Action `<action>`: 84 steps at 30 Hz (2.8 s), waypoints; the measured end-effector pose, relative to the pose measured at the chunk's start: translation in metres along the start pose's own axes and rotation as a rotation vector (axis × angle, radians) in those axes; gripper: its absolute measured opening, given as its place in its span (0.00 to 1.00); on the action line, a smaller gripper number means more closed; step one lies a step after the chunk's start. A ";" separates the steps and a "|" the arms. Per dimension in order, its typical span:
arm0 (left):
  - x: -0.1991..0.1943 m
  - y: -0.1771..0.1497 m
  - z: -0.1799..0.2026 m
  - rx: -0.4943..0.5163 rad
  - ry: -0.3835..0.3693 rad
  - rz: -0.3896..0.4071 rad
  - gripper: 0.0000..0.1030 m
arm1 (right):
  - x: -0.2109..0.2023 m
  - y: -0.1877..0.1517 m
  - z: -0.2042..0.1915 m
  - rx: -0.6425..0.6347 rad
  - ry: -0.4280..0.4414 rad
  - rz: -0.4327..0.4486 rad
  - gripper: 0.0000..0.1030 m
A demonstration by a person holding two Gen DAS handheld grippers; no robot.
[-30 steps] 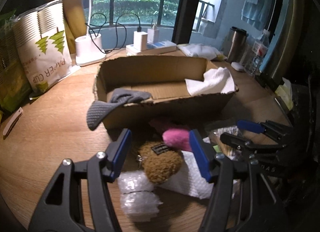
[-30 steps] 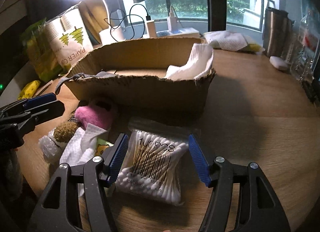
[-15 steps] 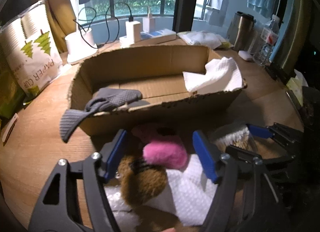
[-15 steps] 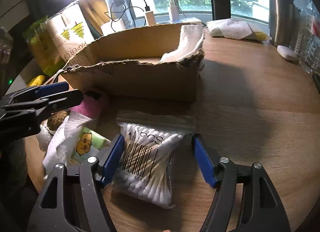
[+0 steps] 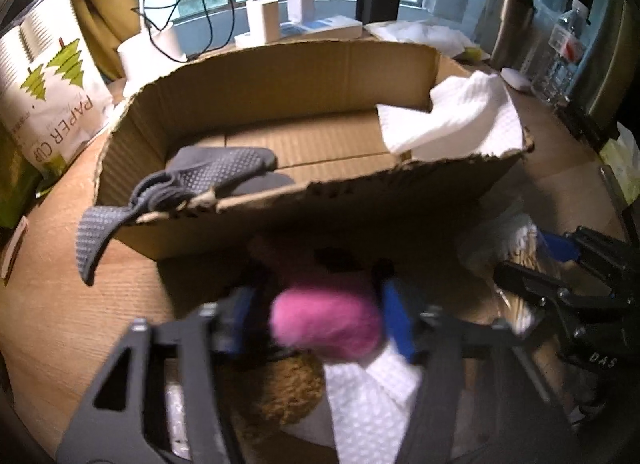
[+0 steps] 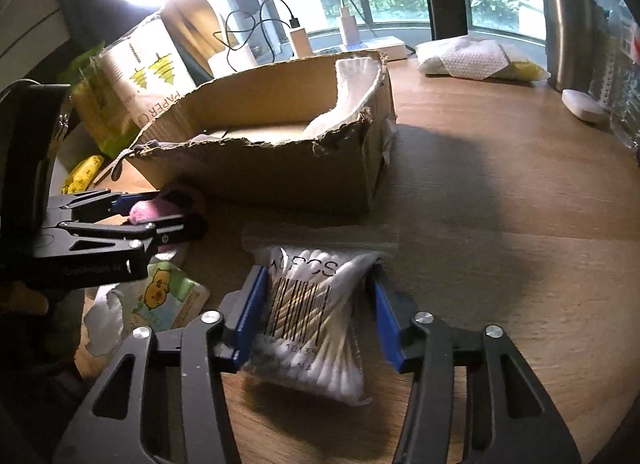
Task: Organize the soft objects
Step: 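Grasp the pink plush with left gripper while right gripper grasps cotton swab bag, then lower pink plush with left gripper while right gripper lowers swab bag into box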
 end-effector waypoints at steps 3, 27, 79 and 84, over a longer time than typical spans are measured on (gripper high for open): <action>-0.006 -0.002 0.003 -0.003 -0.010 0.008 0.40 | -0.002 -0.001 -0.001 -0.011 -0.003 0.003 0.45; -0.088 0.022 0.007 0.095 -0.192 0.211 0.38 | -0.051 0.017 -0.022 0.010 -0.096 0.151 0.41; -0.026 0.083 0.002 -0.001 -0.260 0.230 0.39 | -0.001 0.119 0.001 -0.037 -0.076 0.173 0.42; -0.013 0.082 0.006 -0.008 -0.269 0.196 0.39 | 0.010 0.117 0.005 -0.031 -0.075 0.156 0.42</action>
Point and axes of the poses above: each gripper's, at about its wrist camera, not at the fingertips, and x roughly the way its jaws point, z to its right, y to its top, the point moved 6 cm from there along x, roughly the way its jaws point, and after that the axes turned 2 degrees about z, right-handed, at the moved point
